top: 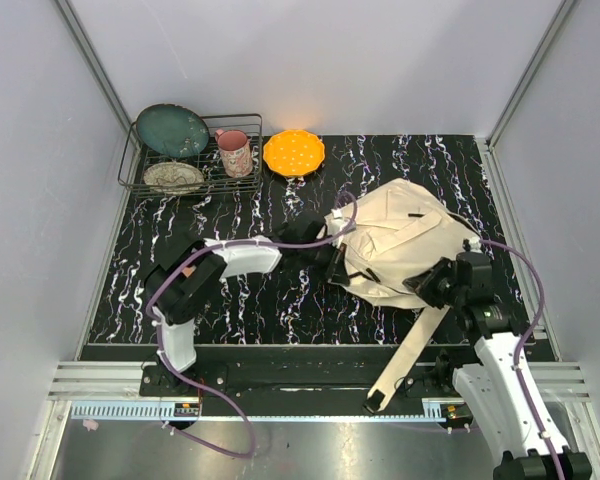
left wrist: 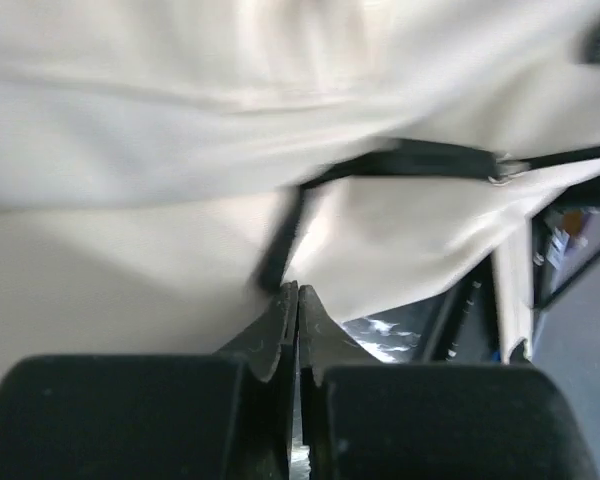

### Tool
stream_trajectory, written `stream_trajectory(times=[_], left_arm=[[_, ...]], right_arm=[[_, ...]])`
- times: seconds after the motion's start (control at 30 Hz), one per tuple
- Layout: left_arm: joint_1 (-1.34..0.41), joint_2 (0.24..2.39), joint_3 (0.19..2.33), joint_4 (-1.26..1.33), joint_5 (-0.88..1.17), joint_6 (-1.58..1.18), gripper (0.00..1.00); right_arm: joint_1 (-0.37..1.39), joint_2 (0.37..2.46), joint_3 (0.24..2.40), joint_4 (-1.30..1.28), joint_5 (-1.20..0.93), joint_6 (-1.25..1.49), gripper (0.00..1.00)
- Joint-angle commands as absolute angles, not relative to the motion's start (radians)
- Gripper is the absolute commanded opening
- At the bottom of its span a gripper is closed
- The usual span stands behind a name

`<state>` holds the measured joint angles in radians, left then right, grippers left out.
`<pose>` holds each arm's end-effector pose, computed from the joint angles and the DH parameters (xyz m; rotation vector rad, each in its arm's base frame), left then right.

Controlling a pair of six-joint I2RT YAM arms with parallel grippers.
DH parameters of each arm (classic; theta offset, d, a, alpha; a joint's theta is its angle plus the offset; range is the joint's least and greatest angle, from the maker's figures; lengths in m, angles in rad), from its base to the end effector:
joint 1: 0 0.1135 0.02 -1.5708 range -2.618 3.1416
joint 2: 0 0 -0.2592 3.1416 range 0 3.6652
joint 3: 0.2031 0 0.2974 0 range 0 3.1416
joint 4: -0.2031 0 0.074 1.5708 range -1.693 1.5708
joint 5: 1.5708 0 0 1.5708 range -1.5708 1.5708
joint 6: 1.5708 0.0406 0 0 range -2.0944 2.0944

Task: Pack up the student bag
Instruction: Zip the student bag at the center of the board.

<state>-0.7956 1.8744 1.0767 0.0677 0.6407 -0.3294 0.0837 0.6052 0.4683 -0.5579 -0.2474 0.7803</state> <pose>0.2789 -0.3193 0.1232 0.9218 2.3055 -1.2749 0.1892 0.0258 0.2081 0.6718 2.2501 0.7244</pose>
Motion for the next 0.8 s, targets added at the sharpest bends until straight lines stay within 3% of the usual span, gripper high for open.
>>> stream_trajectory(times=[0.0,0.13,0.33,0.37,0.47,0.6,0.77], left_arm=[[-0.647,1.933,1.058,-0.122,0.426,-0.264,0.00],[-0.657,1.919,1.097,-0.120,0.440,-0.265,0.00],[-0.660,1.858,1.083,-0.063,0.500,-0.282,0.01],[-0.664,1.832,1.059,-0.043,0.506,-0.288,0.30],[-0.695,1.695,1.022,0.026,0.503,-0.285,0.72],[-0.745,1.589,1.032,0.084,0.537,-0.215,0.94],[-0.765,1.670,1.113,0.113,0.681,-0.115,0.97]], right_arm=[[0.060,0.471,0.497,-0.512,-0.089,0.682,0.00],[0.060,0.485,0.480,-0.456,-0.231,0.681,0.00],[0.058,0.618,0.525,-0.468,-0.262,0.612,0.00],[0.060,0.629,0.520,-0.454,-0.279,0.600,0.00],[0.058,0.670,0.520,-0.399,-0.345,0.562,0.00],[0.060,0.712,0.518,-0.373,-0.439,0.523,0.01],[0.060,0.724,0.506,-0.356,-0.506,0.492,0.02]])
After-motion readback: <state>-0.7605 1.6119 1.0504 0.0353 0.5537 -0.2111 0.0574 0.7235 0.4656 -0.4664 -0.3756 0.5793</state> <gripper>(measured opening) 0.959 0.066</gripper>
